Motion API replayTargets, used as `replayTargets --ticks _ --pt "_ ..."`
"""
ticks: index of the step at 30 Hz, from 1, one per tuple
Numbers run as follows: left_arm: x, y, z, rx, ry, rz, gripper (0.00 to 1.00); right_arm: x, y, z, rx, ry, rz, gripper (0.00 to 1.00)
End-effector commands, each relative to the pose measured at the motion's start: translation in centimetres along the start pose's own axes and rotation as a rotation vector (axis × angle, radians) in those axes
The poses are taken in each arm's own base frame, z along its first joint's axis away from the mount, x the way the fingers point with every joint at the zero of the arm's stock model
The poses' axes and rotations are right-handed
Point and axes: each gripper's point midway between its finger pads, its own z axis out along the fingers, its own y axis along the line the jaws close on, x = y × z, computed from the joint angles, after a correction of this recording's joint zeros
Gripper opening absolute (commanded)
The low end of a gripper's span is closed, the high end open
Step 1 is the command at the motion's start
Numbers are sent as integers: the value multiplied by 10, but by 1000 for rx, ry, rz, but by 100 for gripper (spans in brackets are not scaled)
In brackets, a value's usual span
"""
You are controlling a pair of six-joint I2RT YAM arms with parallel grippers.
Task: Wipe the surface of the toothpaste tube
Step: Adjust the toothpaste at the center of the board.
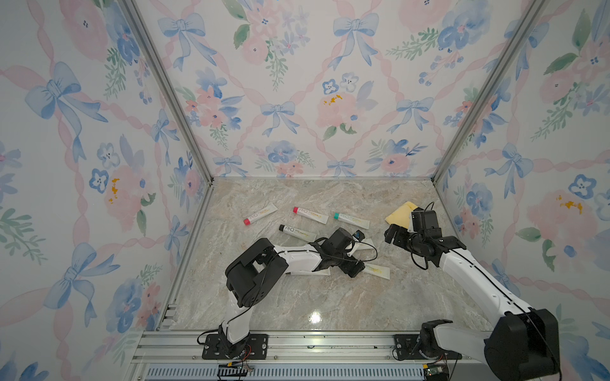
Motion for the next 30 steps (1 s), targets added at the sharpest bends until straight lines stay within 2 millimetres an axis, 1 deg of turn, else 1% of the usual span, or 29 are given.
replayTargets --ticks 1,4,6,8,11,15,18,20,23,24,30 --pt "13 -8 8 47 56 22 93 -2 -2 1 23 2 -15 99" --pt "21 -11 9 57 75 28 92 -2 -2 1 24 4 -17 99" --pt "25 -11 8 52 84 28 89 -2 -2 1 24 2 -18 99" --pt "30 -12 3 49 90 27 84 -3 -3 0 24 -1 -17 99" --pt "38 -13 -2 36 101 25 81 -2 -3 1 25 2 -17 99" --pt "52 -22 -8 23 122 41 74 -2 -3 1 25 2 -17 99" --pt "63 -25 -9 1 140 49 64 -2 -4 1 27 1 -18 99" --pt "69 -24 -8 -19 152 56 61 -1 -4 1 28 1 -16 99" --pt "72 -24 -3 -38 168 65 49 -1 -4 2 29 4 -14 99" --pt "72 -24 -3 -47 171 73 47 0 -4 3 30 6 -13 99" --pt "75 -20 5 -95 225 130 47 0 -5 2 34 5 -10 99"
